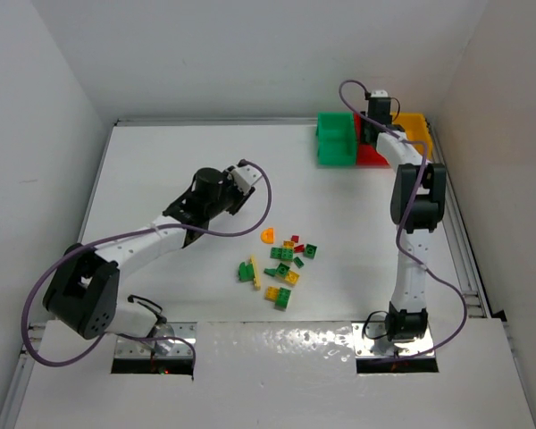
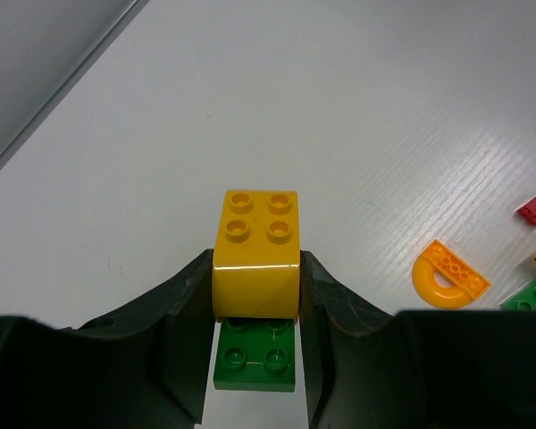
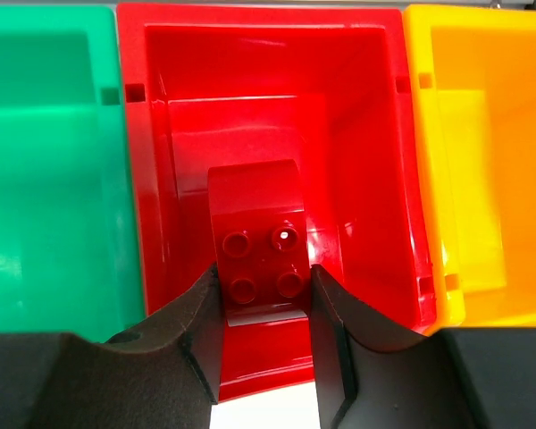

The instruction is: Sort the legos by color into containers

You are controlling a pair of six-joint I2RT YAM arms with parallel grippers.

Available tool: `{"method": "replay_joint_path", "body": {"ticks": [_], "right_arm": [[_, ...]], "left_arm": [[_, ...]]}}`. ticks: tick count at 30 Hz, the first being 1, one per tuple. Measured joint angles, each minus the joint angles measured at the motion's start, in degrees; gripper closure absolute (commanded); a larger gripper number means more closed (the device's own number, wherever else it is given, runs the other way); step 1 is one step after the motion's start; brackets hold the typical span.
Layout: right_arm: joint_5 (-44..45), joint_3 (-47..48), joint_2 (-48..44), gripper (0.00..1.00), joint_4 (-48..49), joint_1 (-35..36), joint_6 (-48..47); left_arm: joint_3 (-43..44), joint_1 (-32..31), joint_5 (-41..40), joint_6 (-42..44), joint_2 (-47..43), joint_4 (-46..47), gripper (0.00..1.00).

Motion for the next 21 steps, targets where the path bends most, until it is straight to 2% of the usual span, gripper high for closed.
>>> {"method": "replay_joint_path", "body": {"ticks": [7, 10, 15, 18, 21], "right_arm": [[-1.4, -0.4, -0.1, 0.76, 0.9, -0.4, -0.8], [-2.2, -1.2, -0.1, 0.58, 0.9, -0.8, -0.9], [-2.6, -1.7, -0.3, 0.52, 0.9, -2.0, -0.9], [-2.6, -1.7, -1.0, 0.45, 0.8, -2.6, -0.7], [-3.2, -1.7, -2.3, 0.46, 0.4, -2.9, -0.8]], "left_arm": [[0.8, 0.0, 0.9, 0.0, 0.3, 0.0, 1.0], [1.3, 0.0, 1.2, 0.0, 0.3, -0.1, 1.0], [1.7, 0.0, 1.7, 0.2, 0.3, -0.5, 1.0], [2.0, 0.0, 2.1, 0.2, 0.3, -0.9, 1.0], [2.2, 0.0, 2.4, 0.2, 0.3, -1.3, 1.0]]}}
